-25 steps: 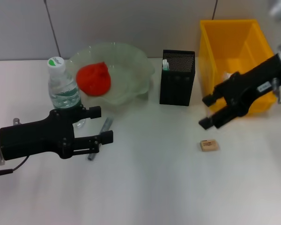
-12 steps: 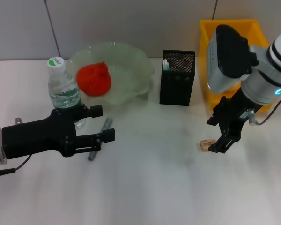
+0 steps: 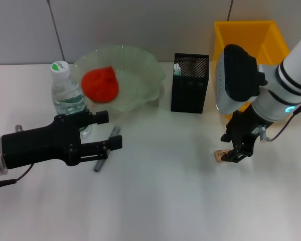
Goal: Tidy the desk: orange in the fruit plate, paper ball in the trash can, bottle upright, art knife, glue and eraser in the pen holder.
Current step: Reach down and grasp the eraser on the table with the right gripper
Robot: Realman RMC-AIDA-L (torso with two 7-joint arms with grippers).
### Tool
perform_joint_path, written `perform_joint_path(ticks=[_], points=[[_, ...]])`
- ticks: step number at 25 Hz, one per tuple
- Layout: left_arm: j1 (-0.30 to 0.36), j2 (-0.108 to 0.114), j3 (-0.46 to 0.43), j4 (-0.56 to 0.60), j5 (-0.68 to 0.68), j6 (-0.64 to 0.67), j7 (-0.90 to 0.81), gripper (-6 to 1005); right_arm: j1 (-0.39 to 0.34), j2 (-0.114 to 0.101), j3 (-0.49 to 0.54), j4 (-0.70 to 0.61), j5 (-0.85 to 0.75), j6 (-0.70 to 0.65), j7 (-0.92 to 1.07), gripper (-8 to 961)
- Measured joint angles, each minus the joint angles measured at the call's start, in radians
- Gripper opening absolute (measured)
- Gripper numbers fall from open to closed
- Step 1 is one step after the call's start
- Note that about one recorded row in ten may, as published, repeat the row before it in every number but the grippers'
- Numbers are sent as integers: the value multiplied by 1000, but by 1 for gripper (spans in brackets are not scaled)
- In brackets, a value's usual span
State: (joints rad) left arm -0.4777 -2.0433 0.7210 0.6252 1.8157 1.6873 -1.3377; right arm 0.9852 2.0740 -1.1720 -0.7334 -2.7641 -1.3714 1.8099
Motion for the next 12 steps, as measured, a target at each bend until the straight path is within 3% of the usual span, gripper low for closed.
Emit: perform_joint_path(ticks=[3, 12], points=[[0, 0, 0, 0, -2, 0, 0, 744, 3, 2, -13, 36, 2, 47, -8, 494], [-2, 4, -4, 1, -4, 0, 0, 743, 7, 4, -16, 58, 6, 69, -17, 454]])
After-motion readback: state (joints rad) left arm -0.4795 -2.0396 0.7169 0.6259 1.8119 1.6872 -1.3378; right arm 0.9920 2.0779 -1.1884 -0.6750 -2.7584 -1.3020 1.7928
